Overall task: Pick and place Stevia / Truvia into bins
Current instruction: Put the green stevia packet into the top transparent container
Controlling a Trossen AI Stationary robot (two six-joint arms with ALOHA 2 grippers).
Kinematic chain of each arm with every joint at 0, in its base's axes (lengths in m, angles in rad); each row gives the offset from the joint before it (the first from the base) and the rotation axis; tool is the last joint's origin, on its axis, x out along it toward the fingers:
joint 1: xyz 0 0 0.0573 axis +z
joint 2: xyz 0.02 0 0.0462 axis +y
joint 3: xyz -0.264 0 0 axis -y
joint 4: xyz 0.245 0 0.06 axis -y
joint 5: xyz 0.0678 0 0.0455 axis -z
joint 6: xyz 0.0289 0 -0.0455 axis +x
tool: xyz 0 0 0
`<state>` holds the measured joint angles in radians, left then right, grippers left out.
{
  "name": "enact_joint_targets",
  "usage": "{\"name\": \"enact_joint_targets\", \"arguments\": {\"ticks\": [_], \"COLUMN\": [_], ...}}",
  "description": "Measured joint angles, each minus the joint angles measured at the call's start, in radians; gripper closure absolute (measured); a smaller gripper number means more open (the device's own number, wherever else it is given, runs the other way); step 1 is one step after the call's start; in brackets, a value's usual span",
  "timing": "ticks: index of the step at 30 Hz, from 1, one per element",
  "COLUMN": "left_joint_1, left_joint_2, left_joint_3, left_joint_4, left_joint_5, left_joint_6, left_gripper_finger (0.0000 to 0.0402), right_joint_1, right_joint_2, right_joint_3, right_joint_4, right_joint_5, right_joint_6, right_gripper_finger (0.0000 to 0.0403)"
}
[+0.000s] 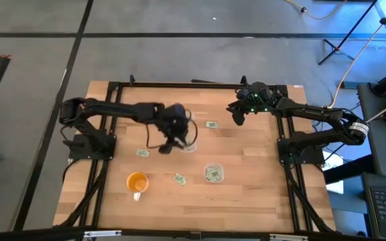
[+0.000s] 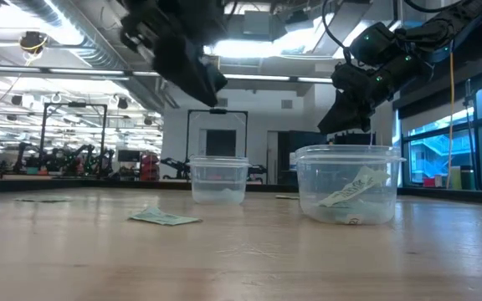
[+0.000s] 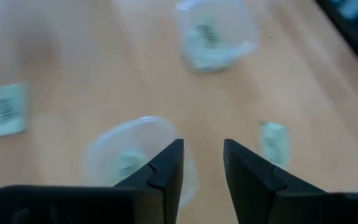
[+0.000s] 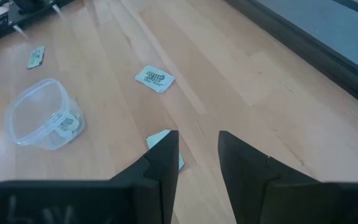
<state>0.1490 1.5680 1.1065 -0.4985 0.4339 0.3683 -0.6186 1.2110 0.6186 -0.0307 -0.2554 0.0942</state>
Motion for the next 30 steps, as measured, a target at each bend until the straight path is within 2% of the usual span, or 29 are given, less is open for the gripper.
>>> {"name": "enact_joint_targets", "arguments": {"ticks": [3,7,9,16,21,27,30], "left_joint_1": [-0.085,-0.179,-0.217,-0.294,-0.314,-0.313,-0.313], "left_joint_2": [0.0,0.009,0.013,0.041,0.097,0.181,0.215], "left_joint_3": [0.0,0.0,0.0,-0.001,0.0,0.0,0.0], "left_joint_4": [-0.002,-0.029,-0.031,-0.03,-0.016,-0.021,-0.021], "left_joint_5": [-0.042,-0.222,-0.266,-0.284,-0.283,-0.28,-0.245], "left_joint_6": [-0.083,-0.222,-0.281,-0.504,-0.598,-0.662,-0.662], "left_gripper_finger": [0.0292,0.0291,0.029,0.029,0.0288,0.0286,0.0286], "right_joint_1": [0.0,0.0,0.0,0.0,0.0,0.0,0.0], "right_joint_2": [0.0,0.0,0.0,0.0,0.0,0.0,0.0], "right_joint_3": [0.0,0.0,0.0,0.0,0.0,0.0,0.0], "right_joint_4": [0.0,0.0,0.0,-0.011,-0.021,-0.025,-0.03], "right_joint_5": [0.0,0.0,0.0,0.0,0.0,0.0,0.0], "right_joint_6": [0.0,0.001,0.001,0.001,0.001,-0.001,-0.018], "right_gripper_finger": [0.0286,0.0286,0.0286,0.0286,0.0286,0.0286,0.0286]}}
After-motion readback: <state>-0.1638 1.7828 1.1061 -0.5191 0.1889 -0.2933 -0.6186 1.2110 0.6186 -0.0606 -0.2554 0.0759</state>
